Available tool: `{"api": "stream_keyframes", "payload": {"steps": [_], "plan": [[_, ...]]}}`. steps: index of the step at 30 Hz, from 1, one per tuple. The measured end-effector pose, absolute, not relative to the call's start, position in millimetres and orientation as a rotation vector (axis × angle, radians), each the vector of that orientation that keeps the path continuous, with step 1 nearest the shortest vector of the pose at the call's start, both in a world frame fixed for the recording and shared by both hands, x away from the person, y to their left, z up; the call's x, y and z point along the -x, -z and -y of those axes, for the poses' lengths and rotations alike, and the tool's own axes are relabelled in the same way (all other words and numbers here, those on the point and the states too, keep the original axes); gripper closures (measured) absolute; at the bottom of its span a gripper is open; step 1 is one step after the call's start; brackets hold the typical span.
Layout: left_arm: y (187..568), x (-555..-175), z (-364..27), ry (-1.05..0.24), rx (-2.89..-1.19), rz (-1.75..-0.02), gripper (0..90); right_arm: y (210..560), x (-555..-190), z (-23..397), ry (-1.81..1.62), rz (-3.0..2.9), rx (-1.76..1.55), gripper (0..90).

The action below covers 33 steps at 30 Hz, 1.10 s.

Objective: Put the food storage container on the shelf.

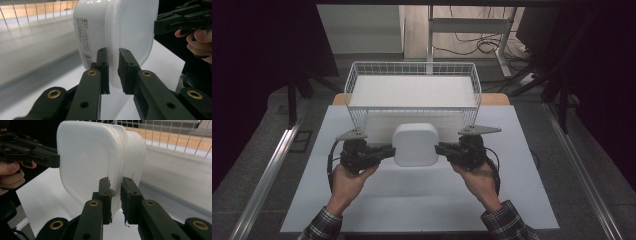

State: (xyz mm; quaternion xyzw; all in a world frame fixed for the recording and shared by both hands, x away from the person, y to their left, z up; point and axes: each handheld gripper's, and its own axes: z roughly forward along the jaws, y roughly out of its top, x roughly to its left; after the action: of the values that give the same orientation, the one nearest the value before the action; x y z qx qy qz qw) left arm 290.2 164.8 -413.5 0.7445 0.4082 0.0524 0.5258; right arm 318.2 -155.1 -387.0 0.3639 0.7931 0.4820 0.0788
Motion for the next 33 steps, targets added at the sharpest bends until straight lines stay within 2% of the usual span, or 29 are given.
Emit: {"api": "stream_keyframes", "payload": {"steps": [17,24,33], "plan": [[350,-321,-174,-0.192,-1.751,-0.958,80.3,332,-347,147,-1.52,-2.291,-1.038,78.3],[324,-343,-181,-0.208,-1.728,-0.966,80.3,308,-372,139,-1.546,-2.268,-1.039,78.2],[308,-373,-183,-0.203,-1.714,-0.989,80.3,294,-404,133,-1.558,-2.245,-1.085,77.9]]}}
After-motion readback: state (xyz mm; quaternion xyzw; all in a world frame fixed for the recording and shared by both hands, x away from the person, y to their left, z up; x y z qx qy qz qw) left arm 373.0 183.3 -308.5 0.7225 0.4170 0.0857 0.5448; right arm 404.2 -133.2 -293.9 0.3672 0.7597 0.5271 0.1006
